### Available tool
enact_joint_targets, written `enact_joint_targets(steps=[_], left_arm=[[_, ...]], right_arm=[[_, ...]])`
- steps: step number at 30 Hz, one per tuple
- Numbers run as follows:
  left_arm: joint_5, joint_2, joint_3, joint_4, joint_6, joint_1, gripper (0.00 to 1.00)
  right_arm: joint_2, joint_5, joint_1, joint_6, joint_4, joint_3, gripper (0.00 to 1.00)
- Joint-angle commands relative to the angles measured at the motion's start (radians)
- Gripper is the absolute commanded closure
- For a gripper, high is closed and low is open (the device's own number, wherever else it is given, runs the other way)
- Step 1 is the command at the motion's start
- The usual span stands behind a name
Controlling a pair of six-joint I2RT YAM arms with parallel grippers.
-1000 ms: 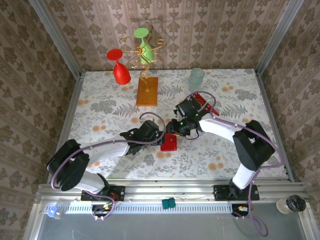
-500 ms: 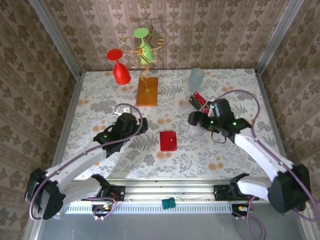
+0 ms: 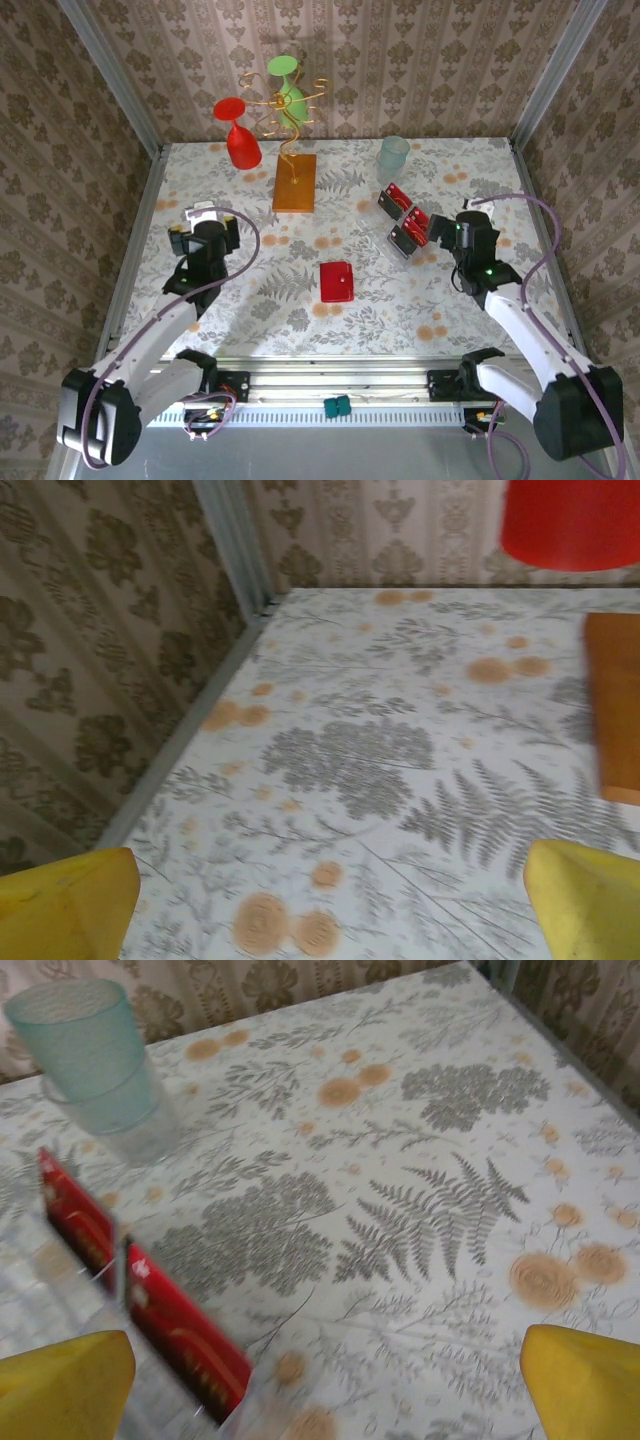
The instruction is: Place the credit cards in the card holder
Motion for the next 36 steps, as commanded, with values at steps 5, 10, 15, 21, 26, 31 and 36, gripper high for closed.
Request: enact_joint_targets(steps=[5, 10, 15, 21, 26, 31, 36], left_arm=[[0.059, 0.037, -0.139, 0.301, 0.145, 0.093, 0.0], [0.116, 0.127, -0.233, 0.512, 0.163, 0.134, 0.0], [0.165, 0.282, -0.254, 0.714, 0.212, 0.152, 0.0], [0.177, 0.416, -0.238, 0.833, 0.259, 0.151, 0.0], [0.177, 0.449, -0.233, 0.87, 0.277, 0.152, 0.0], [0.162, 0.499, -0.242, 0.948, 0.289, 0.155, 0.0], [0.17, 0.556, -0.225, 0.982, 0.31, 0.155, 0.0]], right_arm=[[0.157, 0.141, -0.029, -0.109, 0.376, -0.14, 0.0], [0.236, 0.1, -0.043, -0.146, 0.582, -0.21, 0.0], [0.291, 0.02, -0.051, -0.194, 0.7, -0.222, 0.0], [0.314, -0.039, -0.061, -0.239, 0.717, -0.209, 0.0], [0.285, -0.038, -0.063, -0.236, 0.706, -0.22, 0.0], [0.177, 0.023, -0.063, -0.236, 0.634, -0.197, 0.0], [0.145, 0.113, -0.117, -0.24, 0.619, -0.158, 0.0]])
